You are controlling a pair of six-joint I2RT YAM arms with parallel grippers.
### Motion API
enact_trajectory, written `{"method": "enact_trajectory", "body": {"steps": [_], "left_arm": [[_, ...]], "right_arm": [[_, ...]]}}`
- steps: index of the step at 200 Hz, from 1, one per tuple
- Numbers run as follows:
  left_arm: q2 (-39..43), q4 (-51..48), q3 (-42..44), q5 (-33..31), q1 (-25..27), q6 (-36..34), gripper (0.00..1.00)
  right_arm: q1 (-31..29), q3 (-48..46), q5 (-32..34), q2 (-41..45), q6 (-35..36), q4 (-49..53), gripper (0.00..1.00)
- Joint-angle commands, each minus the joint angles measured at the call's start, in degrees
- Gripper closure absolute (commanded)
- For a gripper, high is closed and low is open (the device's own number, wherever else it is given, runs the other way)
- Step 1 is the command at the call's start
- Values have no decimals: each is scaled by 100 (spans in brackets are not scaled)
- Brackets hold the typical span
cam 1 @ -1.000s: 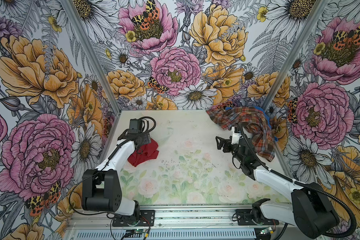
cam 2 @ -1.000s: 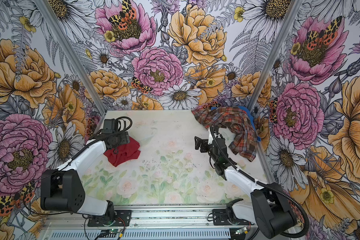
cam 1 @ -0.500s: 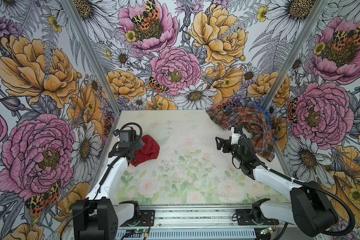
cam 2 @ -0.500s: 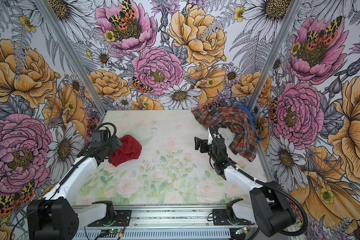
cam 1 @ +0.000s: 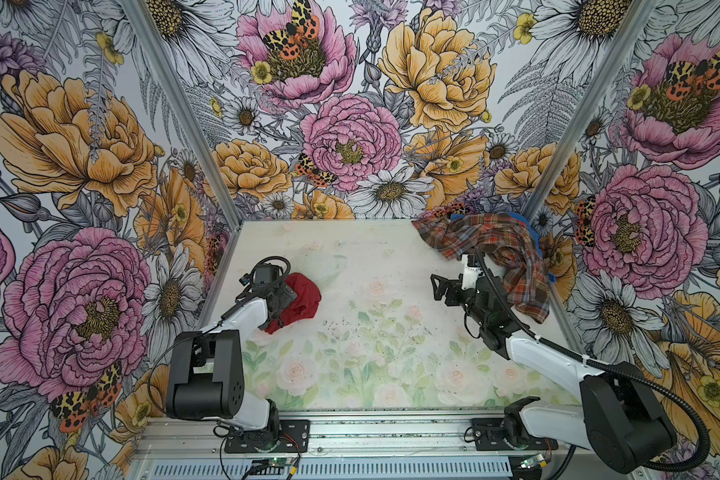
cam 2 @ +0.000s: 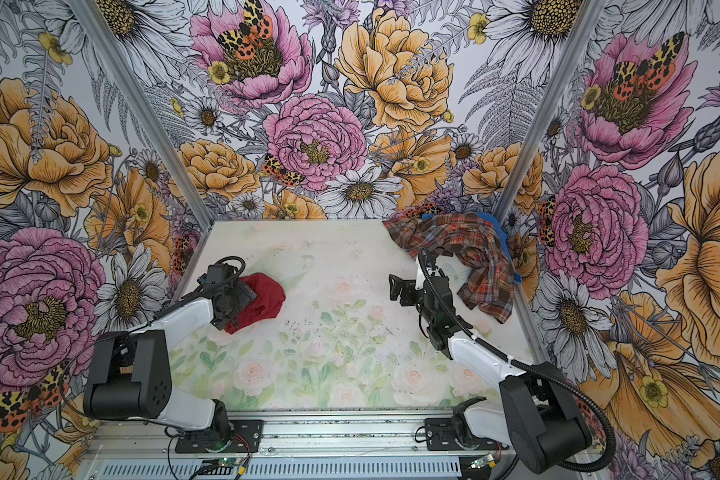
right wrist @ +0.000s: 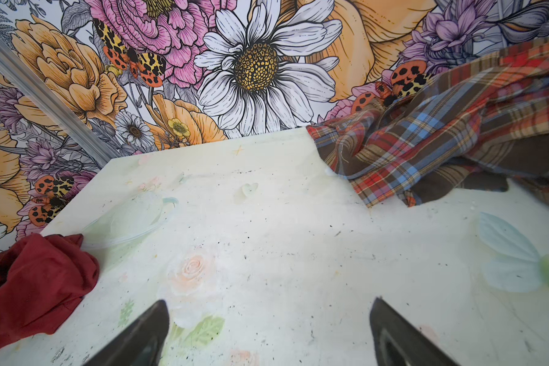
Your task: Pick out a specific cloth from the pile
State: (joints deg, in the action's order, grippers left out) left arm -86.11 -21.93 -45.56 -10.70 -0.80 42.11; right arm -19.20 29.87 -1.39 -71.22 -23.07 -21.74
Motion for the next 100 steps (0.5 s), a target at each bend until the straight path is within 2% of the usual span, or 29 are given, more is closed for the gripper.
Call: {"method": "enact_trajectory", "body": {"steps": [1,35,42,87,100], "left_arm": [[-336,154,-174,-294,102,149,1],[-781,153,-432,-375,212,70,1],[-857,148,-469,-340,213,46,4],[-1106,-210,-725,-77,129,-513,46],[-1127,-210,-768,153,119,-659,63]], "right_arm": [[-14,193,-64,65,7,3,1],[-13,194,-47,65,22,3,1],[-13,195,-41,63,24,-2,1],[-12,197,-50,58,13,11,1],[-11,197,-72,64,5,7,1]]}}
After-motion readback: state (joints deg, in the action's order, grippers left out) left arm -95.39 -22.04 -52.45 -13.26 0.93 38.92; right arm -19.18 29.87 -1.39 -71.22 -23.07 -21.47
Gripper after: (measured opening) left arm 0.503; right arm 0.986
